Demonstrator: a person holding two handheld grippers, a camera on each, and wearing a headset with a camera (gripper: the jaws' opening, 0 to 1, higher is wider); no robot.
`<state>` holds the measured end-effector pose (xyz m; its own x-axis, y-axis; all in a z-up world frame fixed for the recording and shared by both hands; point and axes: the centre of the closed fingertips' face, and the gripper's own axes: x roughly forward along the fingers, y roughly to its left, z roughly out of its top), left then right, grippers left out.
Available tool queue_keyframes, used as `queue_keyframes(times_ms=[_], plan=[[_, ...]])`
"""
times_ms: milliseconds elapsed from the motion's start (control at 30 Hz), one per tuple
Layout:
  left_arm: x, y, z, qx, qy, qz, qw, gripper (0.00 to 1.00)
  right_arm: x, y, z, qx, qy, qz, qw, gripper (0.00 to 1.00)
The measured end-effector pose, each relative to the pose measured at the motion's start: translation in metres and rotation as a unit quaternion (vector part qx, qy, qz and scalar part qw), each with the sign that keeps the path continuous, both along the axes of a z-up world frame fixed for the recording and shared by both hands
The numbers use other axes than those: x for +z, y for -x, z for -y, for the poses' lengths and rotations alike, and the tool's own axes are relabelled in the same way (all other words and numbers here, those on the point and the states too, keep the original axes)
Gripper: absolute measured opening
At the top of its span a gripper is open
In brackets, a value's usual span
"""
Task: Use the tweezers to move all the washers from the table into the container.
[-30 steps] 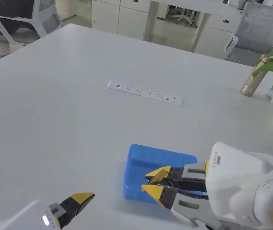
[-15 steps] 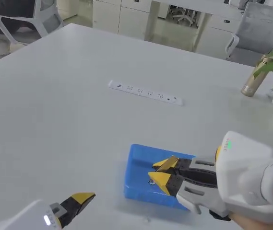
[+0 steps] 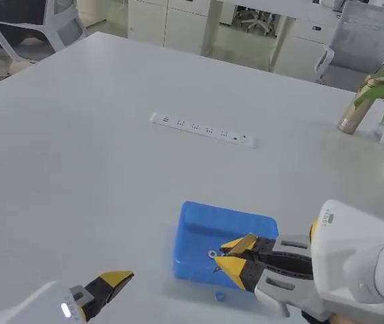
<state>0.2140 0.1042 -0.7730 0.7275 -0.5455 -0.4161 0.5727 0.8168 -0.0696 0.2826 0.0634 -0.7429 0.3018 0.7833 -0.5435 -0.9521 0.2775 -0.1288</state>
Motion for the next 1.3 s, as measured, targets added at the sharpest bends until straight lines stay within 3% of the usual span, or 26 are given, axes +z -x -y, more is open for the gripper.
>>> queue_keyframes(times_ms=[433, 533, 700, 833, 1000, 1300], plan=[[0.000, 0.000, -0.001, 0.001, -0.001, 0.000, 1.0000, 0.74, -0.003, 0.002, 0.006, -0.006, 0.004, -0.007, 1.0000, 0.03], [0.000, 0.000, 0.000, 0.000, -0.002, 0.000, 1.0000, 0.74, -0.014, 0.001, 0.010, -0.009, 0.009, -0.014, 0.9998, 0.03], [0.000, 0.000, 0.000, -0.001, -0.001, -0.001, 1.0000, 0.74, -0.036, -0.001, 0.017, -0.027, 0.002, -0.055, 0.9981, 0.03], [-0.001, 0.000, 0.000, -0.001, -0.002, -0.002, 1.0000, 0.74, -0.047, -0.003, 0.020, -0.036, 0.003, -0.069, 0.9969, 0.03], [-0.001, 0.001, 0.001, -0.004, -0.003, -0.002, 1.0000, 0.74, -0.060, -0.010, 0.022, -0.054, 0.000, -0.080, 0.9953, 0.03], [-0.002, 0.001, 0.001, -0.006, -0.005, -0.005, 1.0000, 0.73, -0.071, -0.011, 0.020, -0.059, 0.016, -0.077, 0.9952, 0.03]])
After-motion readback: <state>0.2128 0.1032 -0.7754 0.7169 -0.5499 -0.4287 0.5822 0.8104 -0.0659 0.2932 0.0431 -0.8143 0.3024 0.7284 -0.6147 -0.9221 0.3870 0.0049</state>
